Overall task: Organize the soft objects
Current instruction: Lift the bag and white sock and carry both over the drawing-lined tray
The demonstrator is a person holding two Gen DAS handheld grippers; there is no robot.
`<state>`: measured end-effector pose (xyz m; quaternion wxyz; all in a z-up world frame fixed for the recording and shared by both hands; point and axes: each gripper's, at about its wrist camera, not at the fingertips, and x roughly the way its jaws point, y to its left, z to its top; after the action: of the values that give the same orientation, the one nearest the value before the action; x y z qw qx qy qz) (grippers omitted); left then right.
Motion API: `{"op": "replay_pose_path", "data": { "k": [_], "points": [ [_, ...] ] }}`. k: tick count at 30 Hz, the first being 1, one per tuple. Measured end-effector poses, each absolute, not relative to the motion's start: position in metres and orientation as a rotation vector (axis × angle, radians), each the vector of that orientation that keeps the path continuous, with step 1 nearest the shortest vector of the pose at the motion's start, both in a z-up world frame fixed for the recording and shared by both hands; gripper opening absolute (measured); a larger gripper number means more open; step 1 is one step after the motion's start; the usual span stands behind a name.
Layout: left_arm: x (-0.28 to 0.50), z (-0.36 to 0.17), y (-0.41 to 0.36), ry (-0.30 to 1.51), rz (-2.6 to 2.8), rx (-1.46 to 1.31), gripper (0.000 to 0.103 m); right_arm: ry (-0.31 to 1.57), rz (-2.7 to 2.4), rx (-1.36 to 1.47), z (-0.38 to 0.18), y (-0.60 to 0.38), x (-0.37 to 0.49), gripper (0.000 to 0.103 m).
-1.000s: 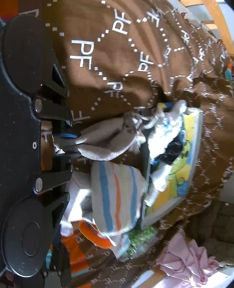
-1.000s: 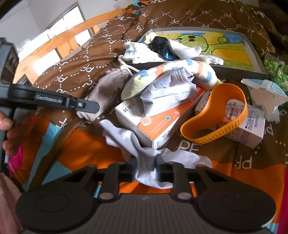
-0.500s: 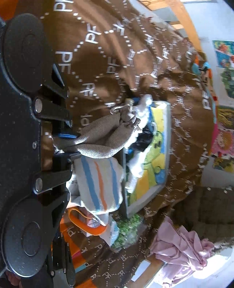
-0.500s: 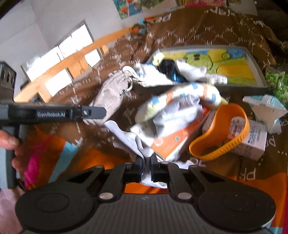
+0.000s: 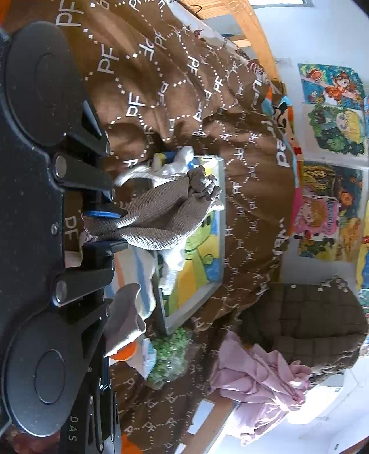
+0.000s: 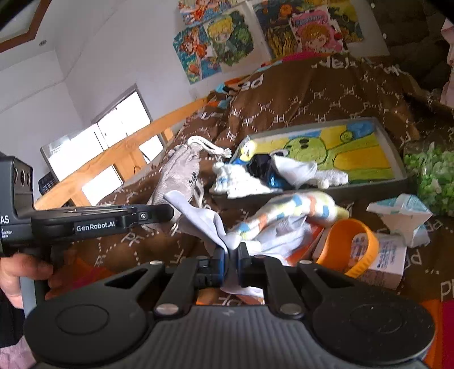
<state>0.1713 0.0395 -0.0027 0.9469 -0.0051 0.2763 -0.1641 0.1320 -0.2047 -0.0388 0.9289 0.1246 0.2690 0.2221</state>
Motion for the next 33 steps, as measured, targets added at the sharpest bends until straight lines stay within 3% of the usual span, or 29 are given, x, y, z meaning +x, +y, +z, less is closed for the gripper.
{"op": "replay_pose_path", "data": {
  "k": [15, 22, 33],
  "points": [
    [0.166, 0.007, 0.036, 0.462, -0.336, -0.009, 0.016, 0.415, 0.463, 0.291, -0.010, -0.214, 0.127, 0.010],
    [0.182, 0.020, 0.028, 0.416, -0.308, -0.021, 0.017, 0.288, 0.475, 0.301, 0.020, -0.233, 0.162, 0.010],
    [0.286, 0.018, -0.034, 0.368, -0.365, -0.040, 0.017, 0.288, 0.347, 0.339, 0.004, -0.280, 0.268, 0.010]
  ]
}}
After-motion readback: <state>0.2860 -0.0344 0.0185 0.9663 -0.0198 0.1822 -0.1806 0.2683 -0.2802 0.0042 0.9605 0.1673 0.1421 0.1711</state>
